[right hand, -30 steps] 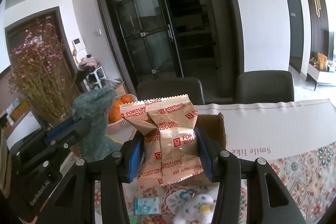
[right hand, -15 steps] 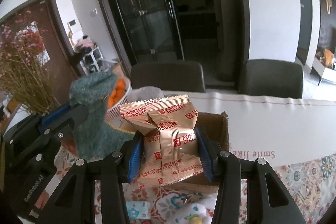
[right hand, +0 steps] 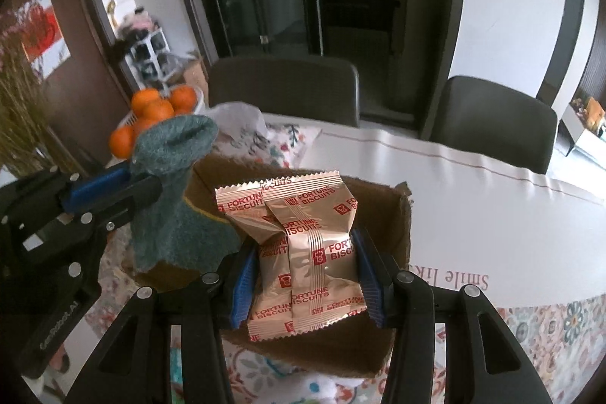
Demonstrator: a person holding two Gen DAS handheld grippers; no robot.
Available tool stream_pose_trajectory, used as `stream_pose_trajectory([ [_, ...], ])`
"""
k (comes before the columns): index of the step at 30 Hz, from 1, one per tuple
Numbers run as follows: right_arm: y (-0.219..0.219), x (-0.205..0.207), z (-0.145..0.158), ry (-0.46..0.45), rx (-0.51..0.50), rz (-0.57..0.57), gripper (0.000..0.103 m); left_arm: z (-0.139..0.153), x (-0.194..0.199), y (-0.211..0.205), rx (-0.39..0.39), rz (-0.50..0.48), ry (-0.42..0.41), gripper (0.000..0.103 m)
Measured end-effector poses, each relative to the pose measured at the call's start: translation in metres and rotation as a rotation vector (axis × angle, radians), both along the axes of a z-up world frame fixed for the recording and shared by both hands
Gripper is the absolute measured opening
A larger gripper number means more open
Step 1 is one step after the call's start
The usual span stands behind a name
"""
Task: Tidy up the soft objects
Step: 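Open both tools to drop the glove and biscuit packet into the box, then move both tools back toward the remaining toys and candy on the runner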
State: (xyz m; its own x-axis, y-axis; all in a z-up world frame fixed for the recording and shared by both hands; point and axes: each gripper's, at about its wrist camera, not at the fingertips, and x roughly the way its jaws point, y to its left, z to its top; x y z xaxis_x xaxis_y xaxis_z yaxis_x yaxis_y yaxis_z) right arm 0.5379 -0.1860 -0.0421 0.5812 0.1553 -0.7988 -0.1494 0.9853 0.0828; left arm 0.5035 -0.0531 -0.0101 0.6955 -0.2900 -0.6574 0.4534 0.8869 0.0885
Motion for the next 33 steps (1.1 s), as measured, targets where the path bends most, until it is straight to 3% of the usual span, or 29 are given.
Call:
stream_pose_trajectory([
  [11, 0.011, 0.014, -0.027, 0.072, -0.018, 0.042, 0.052, -0.031, 0.015, -0.005, 0.051, -0.026, 0.111, 0.019],
  [14, 0.009, 0.016, -0.029, 0.077, -0.011, 0.038, 0.062, -0.03, 0.014, -0.003, 0.044, -0.017, 0.11, 0.036],
  [28, 0.003, -0.016, -0.001, 0.018, -0.004, -0.07, 0.066, -0.008, -0.01, 0.017, 0.023, 0.082, 0.101, 0.047],
  [33, 0.004, -0.034, 0.016, -0.025, 0.001, -0.098, 0.066, 0.006, -0.026, 0.024, 0.018, 0.123, 0.086, 0.056],
])
